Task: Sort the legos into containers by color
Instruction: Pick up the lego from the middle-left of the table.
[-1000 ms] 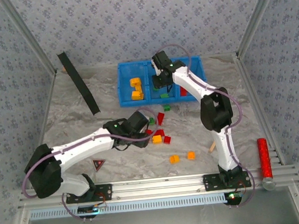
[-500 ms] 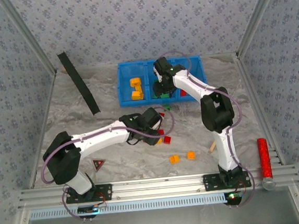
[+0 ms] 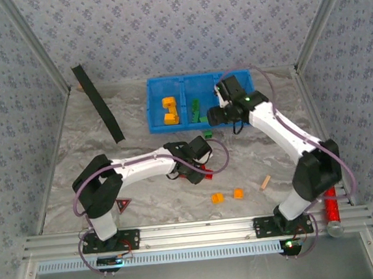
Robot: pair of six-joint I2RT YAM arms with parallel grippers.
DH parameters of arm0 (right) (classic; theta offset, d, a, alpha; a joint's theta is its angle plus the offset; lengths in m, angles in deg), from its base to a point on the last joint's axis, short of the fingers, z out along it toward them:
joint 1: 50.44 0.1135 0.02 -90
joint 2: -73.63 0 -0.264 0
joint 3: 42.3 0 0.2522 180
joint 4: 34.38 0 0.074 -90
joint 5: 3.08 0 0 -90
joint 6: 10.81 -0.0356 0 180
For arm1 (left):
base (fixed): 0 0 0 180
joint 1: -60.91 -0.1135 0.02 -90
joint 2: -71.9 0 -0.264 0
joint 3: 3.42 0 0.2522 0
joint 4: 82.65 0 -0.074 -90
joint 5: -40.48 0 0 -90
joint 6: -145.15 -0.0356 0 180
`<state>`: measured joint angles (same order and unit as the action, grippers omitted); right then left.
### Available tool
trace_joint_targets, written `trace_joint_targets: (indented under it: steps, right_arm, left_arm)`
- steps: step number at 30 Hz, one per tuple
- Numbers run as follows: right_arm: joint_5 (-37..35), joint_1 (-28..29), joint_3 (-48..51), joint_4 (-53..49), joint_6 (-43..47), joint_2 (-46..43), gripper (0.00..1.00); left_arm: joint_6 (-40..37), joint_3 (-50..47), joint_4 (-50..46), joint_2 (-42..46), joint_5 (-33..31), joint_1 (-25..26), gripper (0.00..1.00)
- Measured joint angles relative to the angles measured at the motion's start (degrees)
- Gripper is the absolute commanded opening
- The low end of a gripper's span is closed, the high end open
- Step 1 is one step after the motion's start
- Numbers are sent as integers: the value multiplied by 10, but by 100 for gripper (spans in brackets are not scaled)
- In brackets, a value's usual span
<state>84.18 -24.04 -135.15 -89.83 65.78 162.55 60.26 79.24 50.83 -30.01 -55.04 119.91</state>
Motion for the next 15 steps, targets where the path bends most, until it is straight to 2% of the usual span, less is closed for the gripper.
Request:
trace_joint_targets:
  steps: [9, 13, 15]
  right_arm:
    - [0, -7, 188, -17, -70, -178, 76]
    - [0, -16, 236, -27, -99, -244, 76]
    - [0, -19, 253, -31, -111, -259, 76]
  left_arm:
    - [-6, 10, 0, -36, 30, 0, 54]
    - [0, 9, 0, -36, 48, 0, 49]
    - [5, 6, 0, -36, 56, 1, 42]
